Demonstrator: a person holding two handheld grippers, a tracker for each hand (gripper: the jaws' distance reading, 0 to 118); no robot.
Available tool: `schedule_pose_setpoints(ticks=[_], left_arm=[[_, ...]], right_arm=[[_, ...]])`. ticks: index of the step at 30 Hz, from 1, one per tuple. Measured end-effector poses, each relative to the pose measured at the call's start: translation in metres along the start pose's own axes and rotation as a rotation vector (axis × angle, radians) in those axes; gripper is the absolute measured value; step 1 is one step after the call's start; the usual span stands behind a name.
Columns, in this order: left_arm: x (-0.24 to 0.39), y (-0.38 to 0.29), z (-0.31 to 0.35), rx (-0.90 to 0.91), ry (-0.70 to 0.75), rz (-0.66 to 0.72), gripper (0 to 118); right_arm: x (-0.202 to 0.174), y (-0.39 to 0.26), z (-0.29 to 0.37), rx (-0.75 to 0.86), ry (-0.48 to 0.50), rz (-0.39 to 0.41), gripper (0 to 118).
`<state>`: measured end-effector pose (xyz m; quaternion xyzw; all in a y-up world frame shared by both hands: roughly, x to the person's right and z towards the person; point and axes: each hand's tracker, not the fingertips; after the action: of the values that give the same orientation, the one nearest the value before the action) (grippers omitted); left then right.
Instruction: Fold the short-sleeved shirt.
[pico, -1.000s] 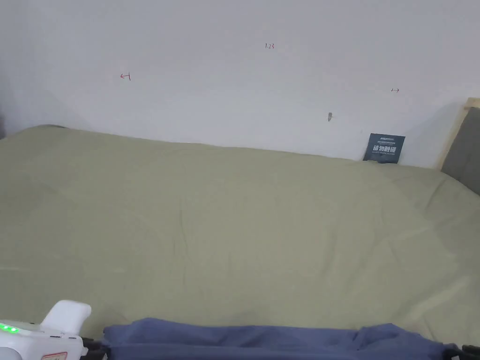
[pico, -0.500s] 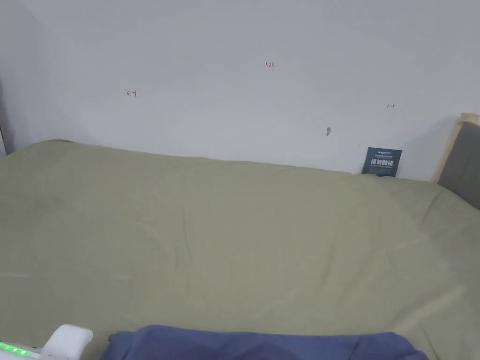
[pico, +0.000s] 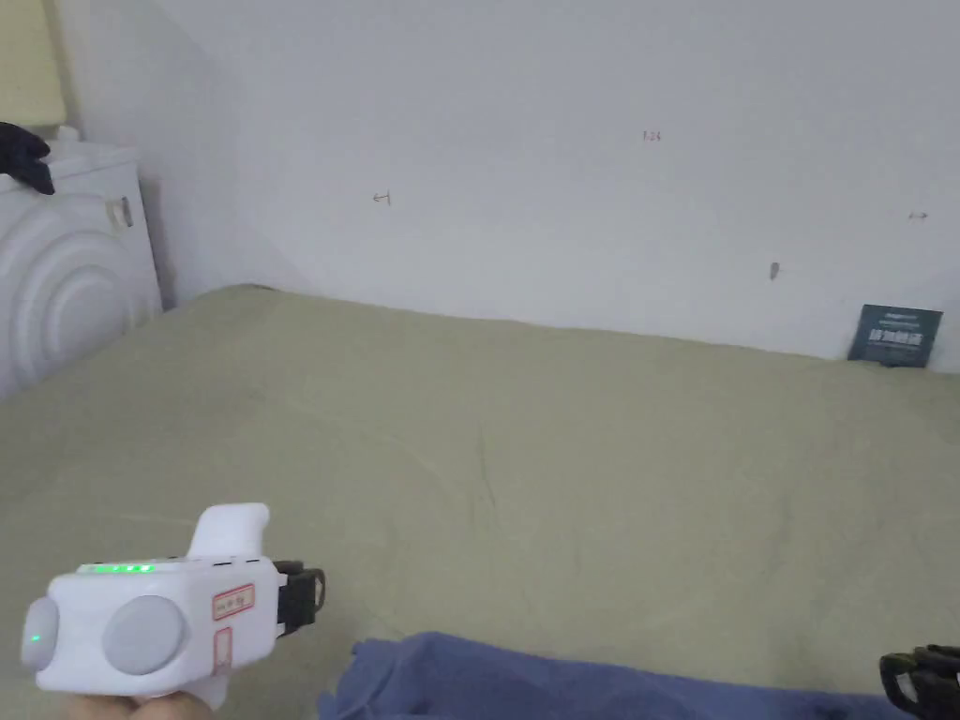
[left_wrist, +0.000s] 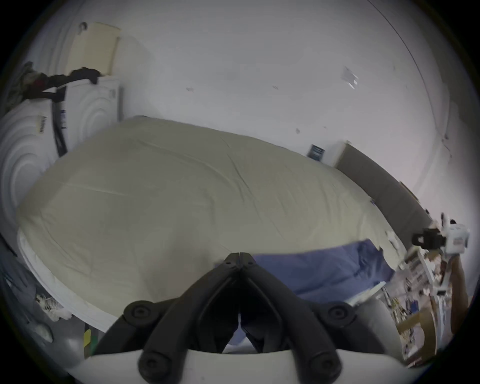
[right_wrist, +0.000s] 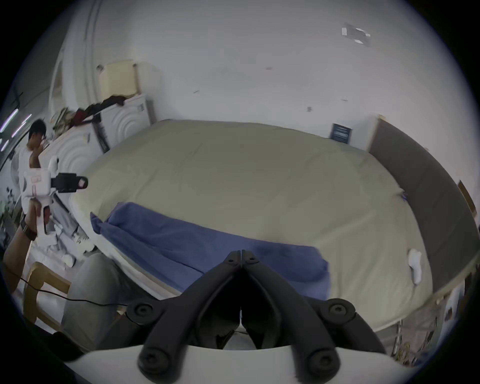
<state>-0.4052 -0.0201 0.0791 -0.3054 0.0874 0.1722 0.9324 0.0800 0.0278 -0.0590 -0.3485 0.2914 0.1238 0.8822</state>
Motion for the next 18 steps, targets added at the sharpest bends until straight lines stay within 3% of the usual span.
schedule_pose_setpoints(ticks=[3,8,13,14,16,17,18], left_arm=[[-0.02,-0.004,-0.004,-0.041,0.051,-0.043,0],[-0.053,-0.013,-0.013,-0.126,0.076,-0.014,0],[-0.062,-0.018,-0.035,-0.232,-0.061,-0.018,0],[-0.063,-0.02,-0.043,-0.248,-0.079,-0.009,12],[-0.064,-0.022,-0.064,-0.285,-0.12,0.042,89],[-0.062,-0.026,-0.073,-0.321,-0.156,0.085,118],[-0.064,-0.029,-0.078,-0.284,-0.199,0.124,117]], right_arm=[[-0.028,0.003,-0.025,-0.008,0.095,0.002,0],[-0.056,0.01,-0.052,-0.042,0.158,0.032,0],[-0.065,0.01,-0.056,-0.05,0.202,0.044,0],[-0.066,0.009,-0.054,-0.044,0.209,0.044,0],[-0.07,0.013,-0.046,-0.04,0.219,0.044,0],[-0.07,0.012,-0.043,-0.034,0.216,0.043,0],[-0.069,0.011,-0.04,-0.03,0.216,0.041,0]])
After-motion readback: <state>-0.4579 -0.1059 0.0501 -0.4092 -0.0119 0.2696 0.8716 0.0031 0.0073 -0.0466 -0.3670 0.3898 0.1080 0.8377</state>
